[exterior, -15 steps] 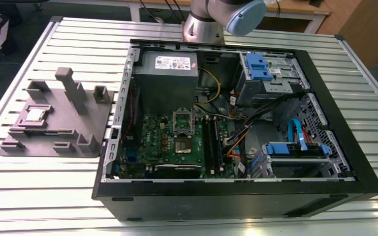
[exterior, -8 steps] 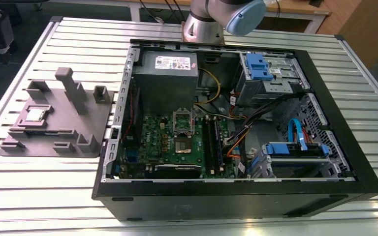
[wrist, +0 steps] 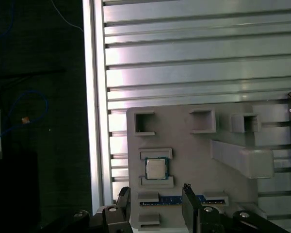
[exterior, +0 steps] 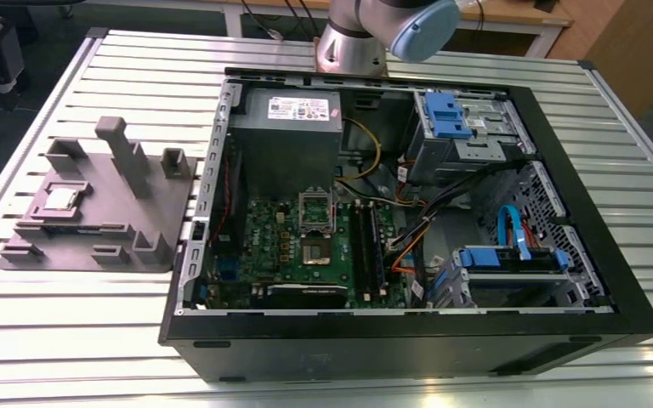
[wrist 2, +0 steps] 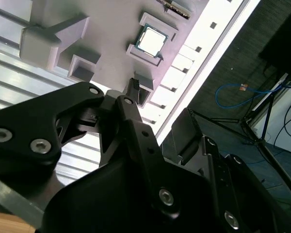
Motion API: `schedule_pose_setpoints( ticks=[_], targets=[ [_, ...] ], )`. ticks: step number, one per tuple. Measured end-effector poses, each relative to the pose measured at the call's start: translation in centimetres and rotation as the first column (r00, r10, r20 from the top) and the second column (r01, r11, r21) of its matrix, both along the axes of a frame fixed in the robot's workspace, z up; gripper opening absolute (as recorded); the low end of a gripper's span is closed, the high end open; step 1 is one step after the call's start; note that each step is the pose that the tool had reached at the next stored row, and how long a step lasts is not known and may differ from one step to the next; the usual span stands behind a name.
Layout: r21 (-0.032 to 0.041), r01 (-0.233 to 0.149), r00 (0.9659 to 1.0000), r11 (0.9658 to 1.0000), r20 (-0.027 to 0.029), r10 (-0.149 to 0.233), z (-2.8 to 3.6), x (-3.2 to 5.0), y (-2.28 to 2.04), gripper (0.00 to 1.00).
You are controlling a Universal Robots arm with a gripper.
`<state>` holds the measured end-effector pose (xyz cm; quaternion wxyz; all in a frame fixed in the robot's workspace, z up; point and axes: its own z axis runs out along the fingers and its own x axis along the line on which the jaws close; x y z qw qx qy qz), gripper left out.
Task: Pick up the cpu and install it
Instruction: 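Pick up the cpu and move it towards the insertion slot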
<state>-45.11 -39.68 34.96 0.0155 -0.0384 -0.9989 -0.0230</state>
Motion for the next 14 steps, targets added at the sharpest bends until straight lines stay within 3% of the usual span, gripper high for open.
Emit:
schedule_pose_setpoints(
  ticks=[7,14],
  targets=[
    [-0.0001,-0.013,0.9999,0.9999,-0.0001,0.013,-0.29,0.00,0.01,0.54],
    [-0.0005,-0.017,0.9998,0.9998,-0.0041,0.017,-1.14,0.00,0.00,0.54]
  ],
)
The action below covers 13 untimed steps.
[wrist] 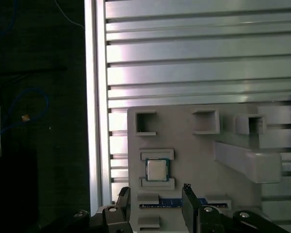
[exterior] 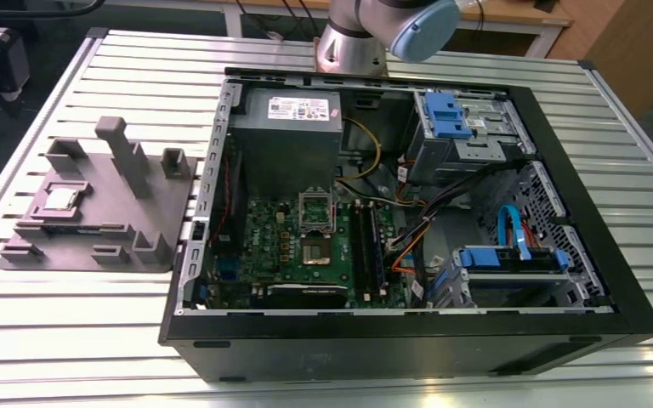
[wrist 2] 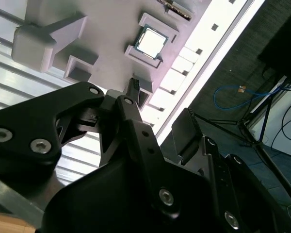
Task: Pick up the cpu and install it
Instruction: 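Pick up the cpu and move it towards the insertion slot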
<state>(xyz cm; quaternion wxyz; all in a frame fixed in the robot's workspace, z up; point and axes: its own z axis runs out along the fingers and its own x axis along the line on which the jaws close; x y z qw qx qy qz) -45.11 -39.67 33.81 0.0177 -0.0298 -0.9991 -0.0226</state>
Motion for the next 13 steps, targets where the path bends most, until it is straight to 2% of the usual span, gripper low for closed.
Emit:
schedule_pose_setpoints(
  ticks=[3,13],
  targets=[
    [0.0000,0.000,1.0000,1.0000,-0.0005,0.000,-0.47,0.00,0.00,0.54],
    [0.0001,0.000,1.0000,1.0000,-0.0004,0.000,-1.25,0.03,0.00,0.54]
  ],
)
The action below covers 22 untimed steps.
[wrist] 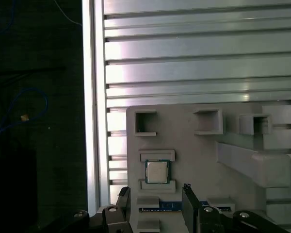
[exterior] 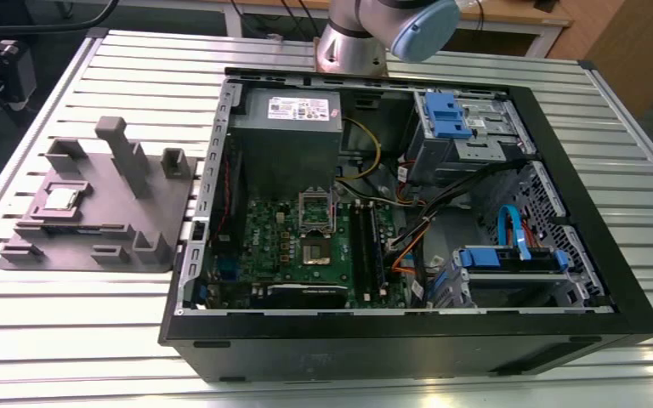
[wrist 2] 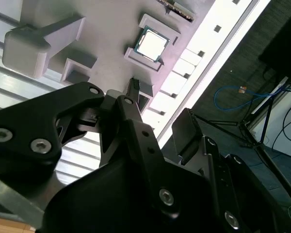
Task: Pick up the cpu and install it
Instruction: 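Pick up the cpu and move it towards the insertion slot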
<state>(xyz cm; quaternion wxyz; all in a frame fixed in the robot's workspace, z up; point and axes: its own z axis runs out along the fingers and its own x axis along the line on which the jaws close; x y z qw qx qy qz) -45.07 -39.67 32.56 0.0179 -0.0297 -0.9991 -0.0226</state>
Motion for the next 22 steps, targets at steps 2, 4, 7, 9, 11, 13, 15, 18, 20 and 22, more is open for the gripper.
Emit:
schedule_pose_setpoints(
  ticks=[2,4,7,9,11,13,15,18,20,22],
  targets=[
    [0.0000,-0.004,1.0000,1.0000,-0.0001,0.004,-0.22,0.00,0.00,0.54],
    [0.0007,-0.014,0.9999,0.9999,-0.0001,0.014,-0.39,0.00,0.00,0.55],
    [0.0019,-0.020,0.9998,0.9998,0.0000,0.020,-0.88,0.00,0.00,0.61],
    [0.0020,-0.024,0.9997,0.9997,0.0000,0.024,-1.24,0.00,-0.03,0.67],
    [0.0021,-0.032,0.9995,0.9995,0.0000,0.032,-1.61,0.00,-0.06,0.67],
    [0.0021,-0.053,0.9986,0.9986,0.0001,0.053,-1.95,0.00,-0.06,0.67],
    [0.0023,-0.069,0.9976,0.9976,0.0001,0.069,-2.29,0.00,-0.08,0.67],
    [0.0076,-0.069,0.9976,0.9976,0.0010,0.069,-2.73,0.00,-0.13,0.67],
    [0.0108,-0.069,0.9976,0.9975,0.0023,0.069,-3.00,-0.01,-0.14,0.67],
    [0.0125,-0.069,0.9976,0.9975,0.0026,0.069,-3.25,-0.01,-0.15,0.67]
  ],
)
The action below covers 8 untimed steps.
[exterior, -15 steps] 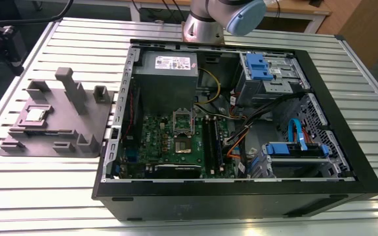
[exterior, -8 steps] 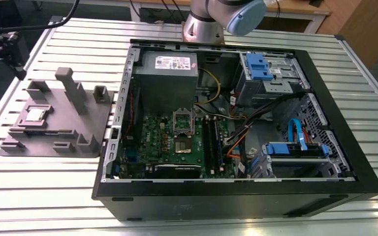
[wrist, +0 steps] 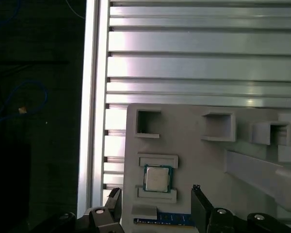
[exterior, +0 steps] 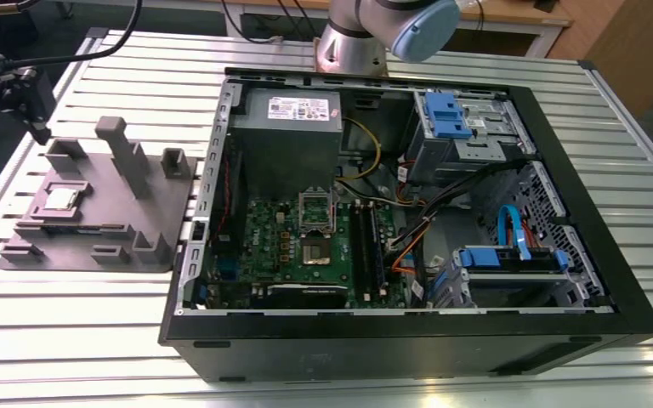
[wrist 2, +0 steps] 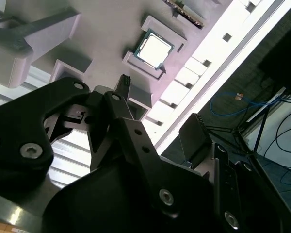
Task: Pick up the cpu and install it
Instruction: 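Pick up the cpu and move it towards the insertion slot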
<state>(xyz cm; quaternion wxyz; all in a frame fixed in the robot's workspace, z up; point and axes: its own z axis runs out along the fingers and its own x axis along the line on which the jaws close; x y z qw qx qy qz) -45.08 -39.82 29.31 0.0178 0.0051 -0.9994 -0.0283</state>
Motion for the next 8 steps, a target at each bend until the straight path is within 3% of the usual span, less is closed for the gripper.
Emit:
schedule_pose_setpoints(
  ticks=[8],
  targets=[
    [0.0018,0.000,1.0000,1.0000,-0.0001,0.000,-0.13,0.00,0.00,0.67]
  ],
)
